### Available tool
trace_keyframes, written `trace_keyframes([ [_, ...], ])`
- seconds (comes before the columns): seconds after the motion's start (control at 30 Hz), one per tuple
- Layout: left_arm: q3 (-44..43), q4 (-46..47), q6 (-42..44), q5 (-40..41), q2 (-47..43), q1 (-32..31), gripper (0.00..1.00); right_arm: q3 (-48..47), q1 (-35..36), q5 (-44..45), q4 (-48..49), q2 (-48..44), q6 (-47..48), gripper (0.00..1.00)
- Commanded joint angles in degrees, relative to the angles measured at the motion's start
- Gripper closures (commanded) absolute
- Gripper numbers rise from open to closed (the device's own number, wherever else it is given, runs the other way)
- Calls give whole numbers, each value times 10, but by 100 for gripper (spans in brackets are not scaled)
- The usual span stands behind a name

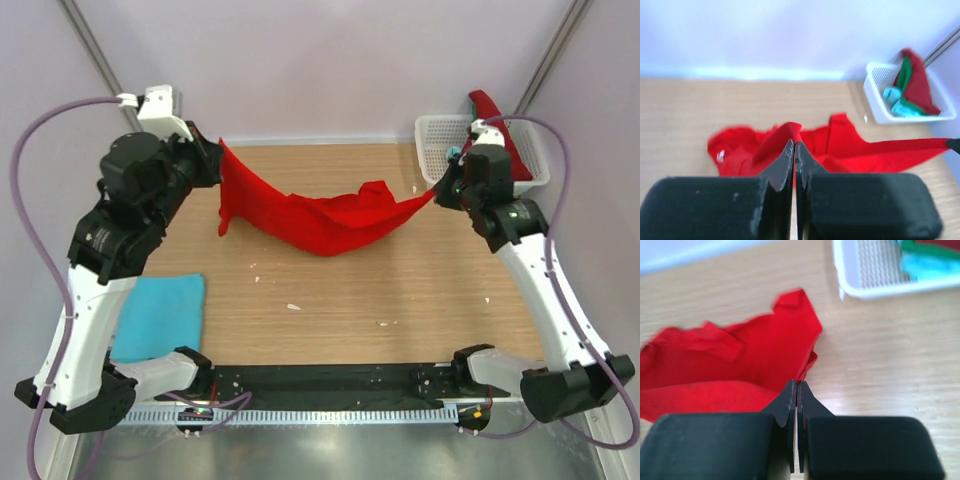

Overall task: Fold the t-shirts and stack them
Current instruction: Flatten the tshirt out

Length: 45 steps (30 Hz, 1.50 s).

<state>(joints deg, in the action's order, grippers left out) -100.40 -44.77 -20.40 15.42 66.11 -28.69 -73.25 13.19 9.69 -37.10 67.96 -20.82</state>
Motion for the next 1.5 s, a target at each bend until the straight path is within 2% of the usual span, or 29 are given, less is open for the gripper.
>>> trace_keyframes([
  [0.0,-55,80,79,5,-28,3,100,-110,6,-67,-89,-64,55,99],
  [0.17,-156,139,137,-28,-60,3,100,-222,6,-198,-119,-123,90,99],
  [0.33,-301,134,169,-58,-69,3,100,-317,6,-355,-105,-160,67,99],
  [0.4,-349,139,171,-77,-71,2,100,-366,5,-375,-90,-164,39,99],
  [0.57,-379,190,188,-77,-81,2,100,-452,3,-417,-94,-140,-45,99],
  [0.73,-355,208,238,-35,-43,-16,100,-438,1,-386,-67,-132,-62,99],
  [0.97,-224,265,281,-10,51,-22,100,-278,2,-237,-109,-136,-37,99],
  [1.03,-171,292,280,-16,97,-2,100,-235,1,-189,-134,-133,-20,99],
  [1.17,-54,382,216,-128,190,71,100,-83,2,-103,-140,-134,-5,99],
  [1.23,-52,408,232,-151,283,79,100,-5,2,-33,-121,-129,2,99],
  [1.27,-56,415,239,-151,317,80,100,18,-9,-21,-106,-122,-1,99],
  [1.3,-74,426,237,-185,391,89,100,38,-18,-16,-91,-112,2,99],
  [1.33,-90,429,220,-206,428,95,100,82,-28,-24,-66,-91,5,99],
  [1.47,-208,438,187,-248,595,106,100,127,-49,20,11,-4,13,99],
])
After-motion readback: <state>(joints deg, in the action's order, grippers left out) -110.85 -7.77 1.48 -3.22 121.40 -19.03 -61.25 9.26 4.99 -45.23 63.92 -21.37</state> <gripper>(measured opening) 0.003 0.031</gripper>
